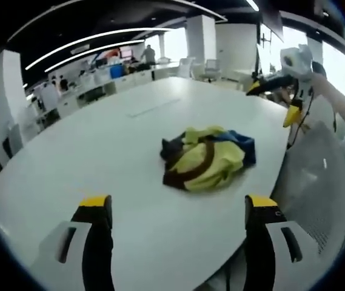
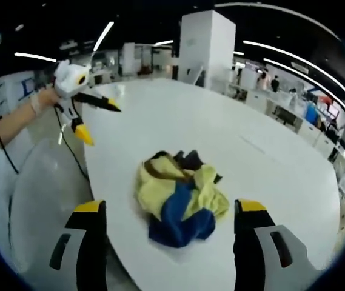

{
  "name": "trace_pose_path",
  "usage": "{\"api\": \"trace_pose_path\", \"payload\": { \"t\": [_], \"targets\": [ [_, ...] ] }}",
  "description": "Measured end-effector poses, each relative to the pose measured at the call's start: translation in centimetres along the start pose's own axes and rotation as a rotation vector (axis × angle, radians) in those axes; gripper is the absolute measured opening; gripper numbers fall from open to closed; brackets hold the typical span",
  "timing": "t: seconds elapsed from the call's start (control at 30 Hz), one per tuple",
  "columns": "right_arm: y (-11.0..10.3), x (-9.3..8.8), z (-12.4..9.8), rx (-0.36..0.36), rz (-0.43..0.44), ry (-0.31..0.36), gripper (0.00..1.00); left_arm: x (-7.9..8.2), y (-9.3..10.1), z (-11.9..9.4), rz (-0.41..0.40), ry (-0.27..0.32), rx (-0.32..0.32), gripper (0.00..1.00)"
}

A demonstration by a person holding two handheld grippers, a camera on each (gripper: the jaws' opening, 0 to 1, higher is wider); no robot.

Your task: Fold the garment on the visible template until the final outline fits inside the template.

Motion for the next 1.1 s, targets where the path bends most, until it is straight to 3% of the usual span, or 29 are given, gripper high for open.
{"api": "trace_pose_path", "payload": {
  "t": [0.2,0.37,0.57,0.7,1.1],
  "targets": [
    [0.3,0.3,0.9,-0.003,-0.016,-0.005,0.82,-0.5,-0.1,0.6,-0.009,-0.012,-0.001,0.86],
    [0.5,0.7,1.8,0.056,0.024,0.025,0.81,-0.7,-0.1,0.5,-0.025,-0.004,0.005,0.85],
    [1.1,1.4,2.9,0.051,0.024,0.032,0.74,-1.3,0.4,0.4,-0.037,-0.004,0.001,0.84],
    [1.3,1.3,4.1,0.104,0.07,0.047,0.72,-2.2,0.4,0.5,-0.048,-0.034,0.008,0.84],
    [2.3,1.0,6.1,0.063,0.083,0.009,0.49,-2.5,0.5,0.1,-0.077,-0.006,0.012,0.83]
  ]
}}
Point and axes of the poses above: the point that each gripper's makers call its tool centre point, and the gripper's own axes: z roughly forward along the fingers, y roughly to its right, x roughly out of its top, the point moved 7 cm from there along -z, roughly backward along the fingers, and after that the axes turned 1 degree about -y, right-handed, at the moved point
